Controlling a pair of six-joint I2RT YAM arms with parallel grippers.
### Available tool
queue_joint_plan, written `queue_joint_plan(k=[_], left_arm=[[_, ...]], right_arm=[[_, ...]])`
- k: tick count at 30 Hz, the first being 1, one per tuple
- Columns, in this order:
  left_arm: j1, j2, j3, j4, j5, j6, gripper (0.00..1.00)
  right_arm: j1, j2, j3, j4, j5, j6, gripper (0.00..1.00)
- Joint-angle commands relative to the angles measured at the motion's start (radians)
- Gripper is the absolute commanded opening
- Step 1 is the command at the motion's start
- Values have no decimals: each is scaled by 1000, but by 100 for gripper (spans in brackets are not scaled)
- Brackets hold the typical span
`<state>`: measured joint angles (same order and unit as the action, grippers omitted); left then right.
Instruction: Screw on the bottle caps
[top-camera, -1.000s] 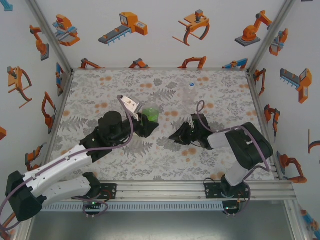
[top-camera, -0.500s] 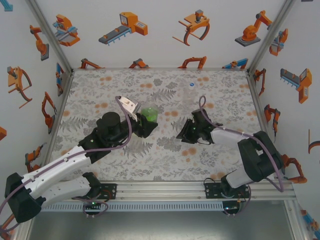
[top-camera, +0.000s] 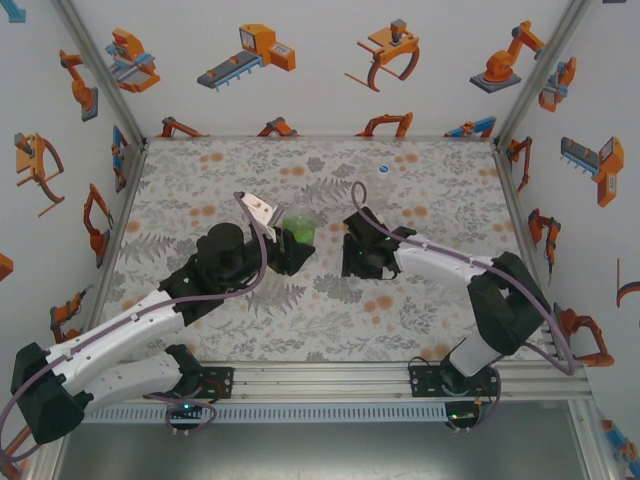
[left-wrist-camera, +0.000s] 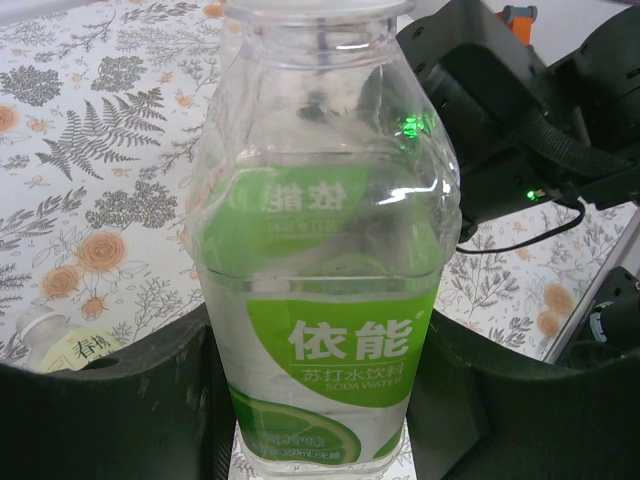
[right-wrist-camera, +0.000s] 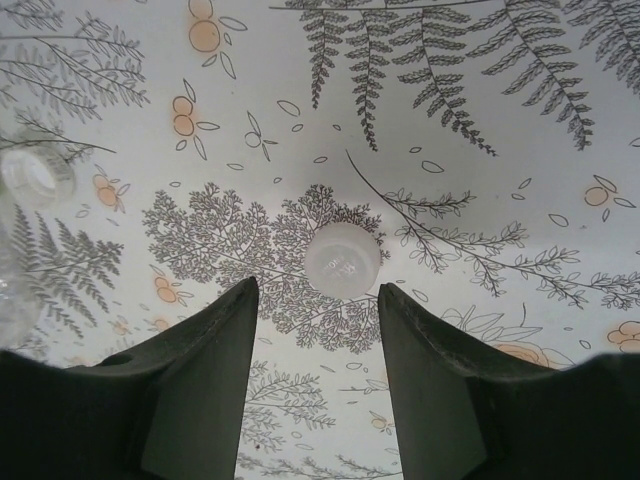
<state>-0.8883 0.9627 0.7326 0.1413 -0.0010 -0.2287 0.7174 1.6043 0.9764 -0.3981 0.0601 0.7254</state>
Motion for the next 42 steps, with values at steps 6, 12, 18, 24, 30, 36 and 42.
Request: queue_joint_plan(k=[6, 12, 18, 24, 30, 36, 42], left_arm=[[6, -1, 4, 13, 1, -27, 0], [6, -2, 1, 16, 0, -30, 0], [6, -1, -1, 18, -5, -32, 0], [6, 1, -1, 20, -3, -32, 0], [6, 1, 0, 20, -7, -37, 0], [6, 5, 2, 23, -4, -36, 0], [7, 14, 7, 24, 1, -38, 0]], right_arm=[[36, 80, 53, -44, 76, -49, 50], [41, 108, 60, -24, 82, -61, 47], [42, 133, 65, -31, 79, -73, 44], [43, 136, 63, -31, 81, -75, 41], [48, 135, 74, -45, 84, -77, 43], [53, 138, 84, -60, 79, -77, 43], [54, 128, 85, -71, 86, -77, 43]])
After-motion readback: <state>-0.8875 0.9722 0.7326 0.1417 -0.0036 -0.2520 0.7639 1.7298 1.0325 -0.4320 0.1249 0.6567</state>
